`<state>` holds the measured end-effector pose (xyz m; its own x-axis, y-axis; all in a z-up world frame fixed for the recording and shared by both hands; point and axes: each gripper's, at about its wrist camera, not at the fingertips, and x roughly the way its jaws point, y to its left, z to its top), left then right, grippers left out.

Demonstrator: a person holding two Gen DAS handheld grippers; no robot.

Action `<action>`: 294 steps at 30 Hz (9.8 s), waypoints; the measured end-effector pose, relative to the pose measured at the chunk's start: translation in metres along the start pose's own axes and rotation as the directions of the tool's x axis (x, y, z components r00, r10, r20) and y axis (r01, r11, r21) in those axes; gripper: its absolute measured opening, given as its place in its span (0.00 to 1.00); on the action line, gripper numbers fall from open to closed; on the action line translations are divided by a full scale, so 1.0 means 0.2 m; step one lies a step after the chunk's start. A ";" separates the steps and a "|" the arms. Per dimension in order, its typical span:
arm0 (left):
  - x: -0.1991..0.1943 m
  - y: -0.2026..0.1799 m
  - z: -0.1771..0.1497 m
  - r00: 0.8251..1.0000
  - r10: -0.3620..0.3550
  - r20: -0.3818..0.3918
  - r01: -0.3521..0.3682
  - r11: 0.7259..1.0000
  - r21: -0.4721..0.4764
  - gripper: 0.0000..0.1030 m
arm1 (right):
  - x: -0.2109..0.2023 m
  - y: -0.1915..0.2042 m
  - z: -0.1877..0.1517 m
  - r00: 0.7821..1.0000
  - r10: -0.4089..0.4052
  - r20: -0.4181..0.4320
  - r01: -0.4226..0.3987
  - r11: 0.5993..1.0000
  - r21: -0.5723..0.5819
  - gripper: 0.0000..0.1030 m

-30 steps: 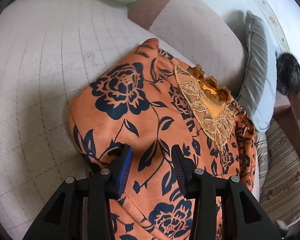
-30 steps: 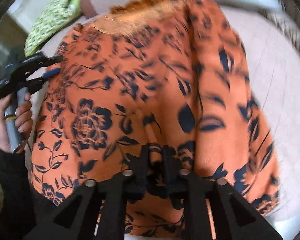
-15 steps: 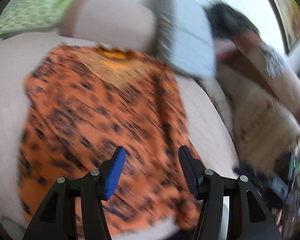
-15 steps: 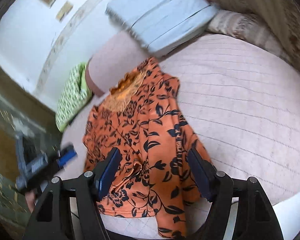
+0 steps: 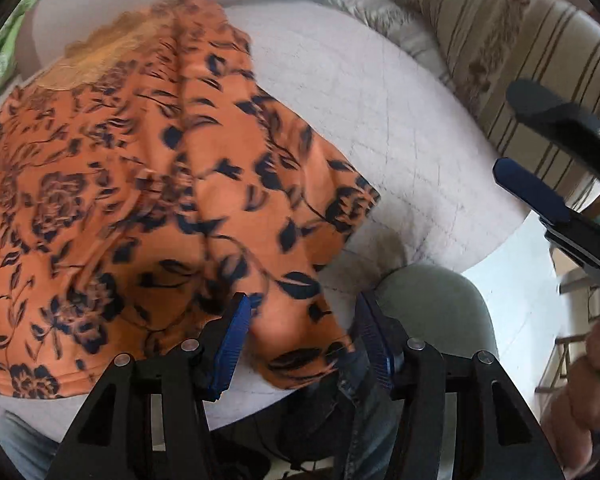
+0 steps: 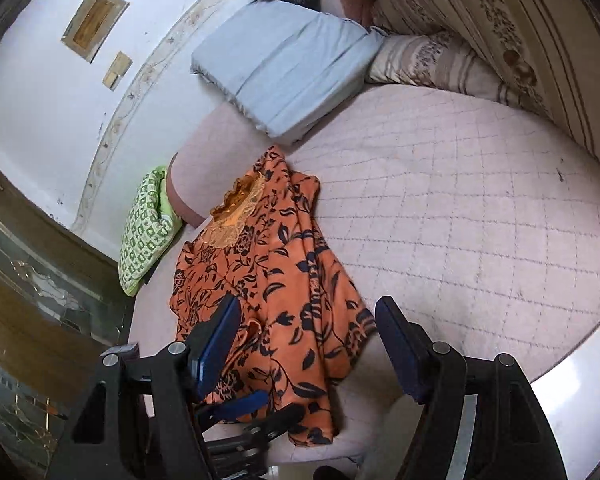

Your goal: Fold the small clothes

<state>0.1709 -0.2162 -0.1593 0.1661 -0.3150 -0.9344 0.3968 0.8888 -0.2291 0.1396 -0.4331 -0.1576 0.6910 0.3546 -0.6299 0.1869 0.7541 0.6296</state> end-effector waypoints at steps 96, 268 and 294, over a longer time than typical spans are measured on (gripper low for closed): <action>0.43 0.66 1.97 0.996 -0.017 0.090 0.040 0.965 -0.259 0.08 | 1.55 -0.14 0.75 0.956 0.170 -0.238 -0.105 0.960 0.260 0.06; -0.71 1.60 0.30 0.896 0.350 0.272 -0.155 0.823 -0.547 0.45 | 0.86 0.61 0.71 0.980 -0.068 -0.186 0.022 0.970 -0.242 0.64; 0.39 2.47 1.26 0.972 0.212 0.101 -0.105 0.777 -0.621 0.14 | 2.21 0.58 1.16 0.882 -0.325 -0.341 0.213 0.921 -0.325 0.24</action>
<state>0.6074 0.1147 -0.2774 0.3368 -0.1515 -0.9293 -0.2701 0.9299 -0.2494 0.6279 -0.3163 -0.2567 0.3112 0.2565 -0.9151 0.0922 0.9502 0.2977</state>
